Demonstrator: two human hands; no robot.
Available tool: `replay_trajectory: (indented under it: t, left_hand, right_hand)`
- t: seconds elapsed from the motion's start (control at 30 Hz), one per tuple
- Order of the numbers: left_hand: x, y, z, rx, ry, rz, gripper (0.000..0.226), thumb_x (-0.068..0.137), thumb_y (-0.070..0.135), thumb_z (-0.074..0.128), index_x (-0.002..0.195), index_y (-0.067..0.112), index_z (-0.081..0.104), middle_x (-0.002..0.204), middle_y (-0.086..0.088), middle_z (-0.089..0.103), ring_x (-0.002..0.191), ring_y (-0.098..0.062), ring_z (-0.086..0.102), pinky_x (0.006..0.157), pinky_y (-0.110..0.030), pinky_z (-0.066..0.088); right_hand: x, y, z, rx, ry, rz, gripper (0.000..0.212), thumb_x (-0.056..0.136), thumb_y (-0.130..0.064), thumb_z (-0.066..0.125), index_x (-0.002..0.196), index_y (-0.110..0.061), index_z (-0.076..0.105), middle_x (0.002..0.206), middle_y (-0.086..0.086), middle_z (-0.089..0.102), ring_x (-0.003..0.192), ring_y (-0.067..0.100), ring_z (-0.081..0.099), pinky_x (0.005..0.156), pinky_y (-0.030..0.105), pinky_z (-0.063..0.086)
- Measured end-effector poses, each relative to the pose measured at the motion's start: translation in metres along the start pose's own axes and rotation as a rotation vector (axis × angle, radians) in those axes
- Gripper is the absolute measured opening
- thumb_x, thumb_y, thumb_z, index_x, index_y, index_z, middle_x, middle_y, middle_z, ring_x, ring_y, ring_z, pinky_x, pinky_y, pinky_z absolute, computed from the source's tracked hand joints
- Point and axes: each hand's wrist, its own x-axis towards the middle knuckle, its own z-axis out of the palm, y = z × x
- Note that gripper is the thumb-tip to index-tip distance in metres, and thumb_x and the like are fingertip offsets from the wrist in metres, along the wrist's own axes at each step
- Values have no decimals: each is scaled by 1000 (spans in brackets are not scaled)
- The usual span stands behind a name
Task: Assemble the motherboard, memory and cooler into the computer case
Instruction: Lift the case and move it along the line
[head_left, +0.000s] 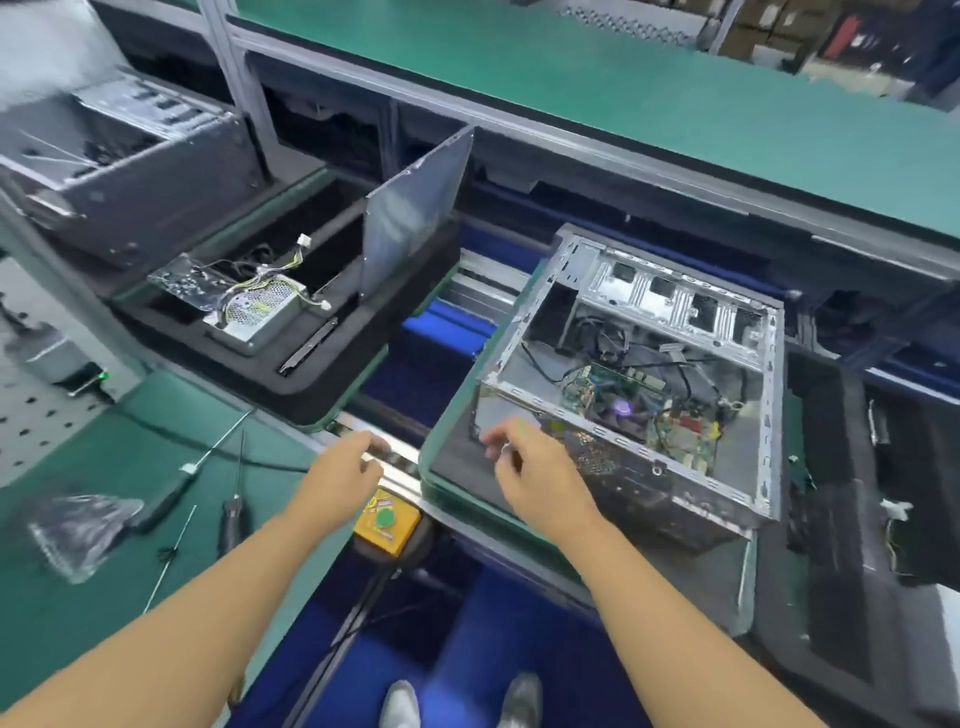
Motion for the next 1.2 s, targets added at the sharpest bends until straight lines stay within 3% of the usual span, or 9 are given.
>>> replay_trajectory:
  t: [0.07, 0.17, 0.27, 0.33, 0.53, 0.83, 1.0, 1.13, 1.2]
  left_hand:
    - [-12, -34, 9, 119, -157, -77, 25, 94, 17, 51, 114, 31, 57, 120, -2, 60, 89, -12, 59, 79, -31, 46]
    - [-23, -70, 34, 463, -371, 10, 47, 95, 32, 49, 142, 35, 45, 146, 2, 40, 129, -20, 46, 104, -36, 41]
    - [-21, -78, 49, 631, -402, 111, 54, 91, 35, 47, 144, 39, 39, 147, 2, 41, 134, -22, 41, 109, -34, 36]
    - [-16, -77, 54, 690, -412, 124, 53, 90, 35, 45, 143, 39, 39, 144, 3, 46, 131, -24, 44, 108, -37, 38]
    - [-6, -79, 55, 756, -445, 164, 50, 94, 25, 39, 142, 38, 41, 141, 7, 49, 127, -24, 49, 101, -37, 43]
    - [10, -66, 52, 979, -572, 242, 48, 92, 17, 37, 135, 35, 46, 127, -4, 58, 115, -28, 56, 90, -38, 44]
    - [20, -57, 58, 1013, -650, 181, 51, 89, 12, 39, 133, 35, 49, 135, -7, 48, 122, -30, 50, 98, -41, 43]
    - [25, -56, 56, 1044, -668, 159, 68, 88, 3, 41, 143, 43, 39, 149, -7, 32, 134, -32, 36, 105, -45, 37]
    - [26, -51, 52, 1065, -654, 153, 66, 91, 4, 40, 140, 47, 42, 145, -5, 36, 134, -30, 35, 107, -44, 32]
  right_hand:
    - [-4, -1, 32, 37, -196, 136, 25, 96, -12, 49, 111, -28, 60, 97, -9, 67, 81, 12, 59, 81, 34, 53]
    - [-16, 10, 72, 17, -499, 474, 35, 98, -22, 53, 133, -24, 50, 121, -2, 62, 91, 18, 55, 87, 32, 49]
    - [-31, 21, 95, 36, -606, 652, 56, 98, -23, 55, 150, -18, 36, 137, 3, 52, 112, 19, 52, 91, 26, 39]
    - [-38, 25, 102, 36, -610, 694, 58, 98, -22, 55, 152, -18, 35, 145, 5, 50, 123, 21, 51, 94, 24, 38]
    - [-52, 34, 110, 71, -531, 805, 51, 96, -20, 52, 146, -17, 42, 112, -2, 53, 96, 20, 49, 95, 35, 46]
    - [-69, 38, 108, 105, -532, 861, 47, 94, -23, 50, 141, -22, 42, 111, -6, 59, 96, 18, 55, 95, 36, 49]
    - [-79, 45, 100, 156, -499, 917, 46, 93, -19, 48, 138, -18, 43, 95, -6, 57, 77, 16, 52, 72, 29, 42]
    - [-83, 49, 97, 209, -453, 969, 39, 92, -17, 48, 130, -22, 44, 92, -4, 57, 78, 20, 52, 66, 28, 43]
    - [-84, 48, 95, 231, -450, 986, 39, 92, -15, 48, 130, -22, 44, 93, -1, 58, 77, 22, 52, 63, 29, 42]
